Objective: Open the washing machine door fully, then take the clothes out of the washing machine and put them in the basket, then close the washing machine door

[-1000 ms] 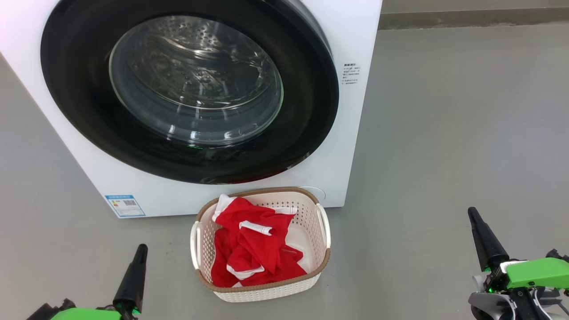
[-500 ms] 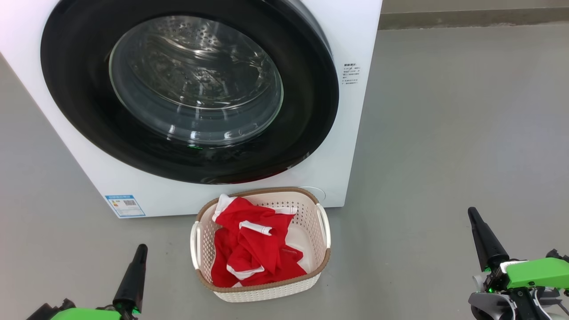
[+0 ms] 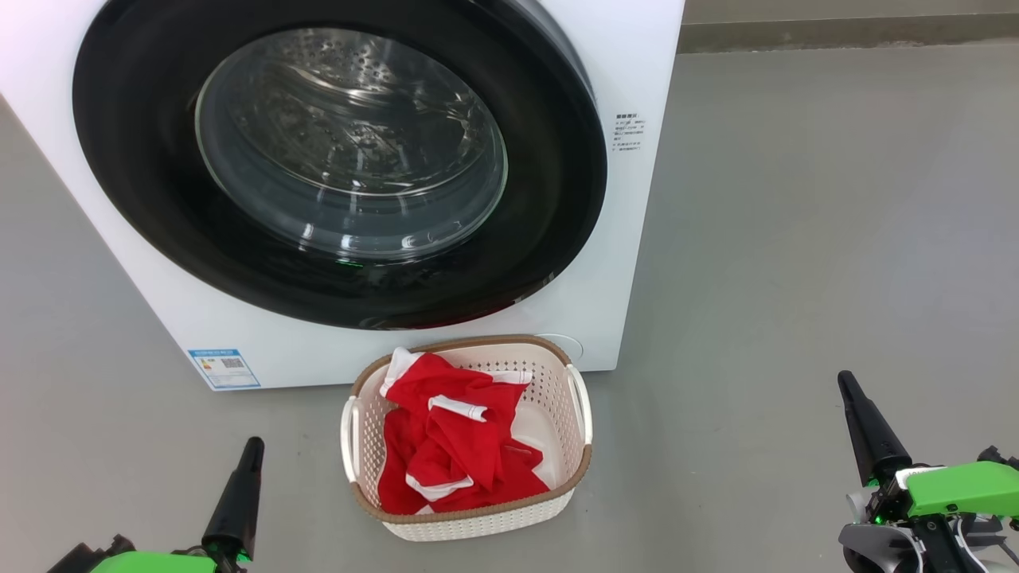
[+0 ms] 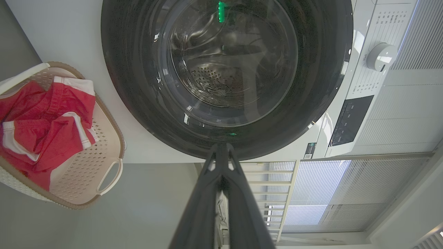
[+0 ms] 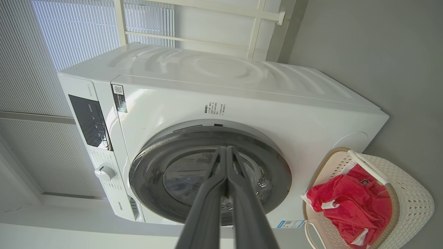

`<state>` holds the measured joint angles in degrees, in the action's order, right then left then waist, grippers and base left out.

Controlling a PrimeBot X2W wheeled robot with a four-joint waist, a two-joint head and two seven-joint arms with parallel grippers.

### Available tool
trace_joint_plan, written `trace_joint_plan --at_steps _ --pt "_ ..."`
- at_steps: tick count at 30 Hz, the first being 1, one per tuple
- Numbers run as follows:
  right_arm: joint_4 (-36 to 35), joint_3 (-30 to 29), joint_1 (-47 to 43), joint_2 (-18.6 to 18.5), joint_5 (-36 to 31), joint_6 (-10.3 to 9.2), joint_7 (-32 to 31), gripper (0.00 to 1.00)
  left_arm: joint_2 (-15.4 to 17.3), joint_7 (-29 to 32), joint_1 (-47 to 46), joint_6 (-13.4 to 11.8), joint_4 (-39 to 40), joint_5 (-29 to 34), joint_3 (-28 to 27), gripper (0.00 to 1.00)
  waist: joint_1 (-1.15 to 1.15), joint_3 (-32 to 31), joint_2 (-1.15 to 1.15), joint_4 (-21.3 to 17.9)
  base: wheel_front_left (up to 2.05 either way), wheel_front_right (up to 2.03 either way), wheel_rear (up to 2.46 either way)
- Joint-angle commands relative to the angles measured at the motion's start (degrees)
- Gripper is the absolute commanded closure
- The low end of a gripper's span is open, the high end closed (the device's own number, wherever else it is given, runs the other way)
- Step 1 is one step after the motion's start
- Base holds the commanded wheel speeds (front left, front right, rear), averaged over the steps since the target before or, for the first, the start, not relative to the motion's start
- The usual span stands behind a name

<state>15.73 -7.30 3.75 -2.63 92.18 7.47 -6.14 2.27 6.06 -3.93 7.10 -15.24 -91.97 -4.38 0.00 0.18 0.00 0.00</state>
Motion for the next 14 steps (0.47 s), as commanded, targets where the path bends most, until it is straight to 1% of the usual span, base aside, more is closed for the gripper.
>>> trace_joint_plan --at_steps 1,14 --pt "-1.7 0.8 2.4 -0.3 0.0 0.02 -0.3 1.0 0.7 0.4 -2.3 0.4 1.2 -0.2 -2.1 1.0 0.0 0.0 0.0 0.0 0.0 0.0 0.0" --pt "-1.7 0.8 2.4 -0.3 0.0 0.02 -0.4 1.0 0.7 0.4 -2.3 0.4 1.2 -0.2 -2.1 1.0 0.0 0.0 0.0 0.0 0.0 0.0 0.0"
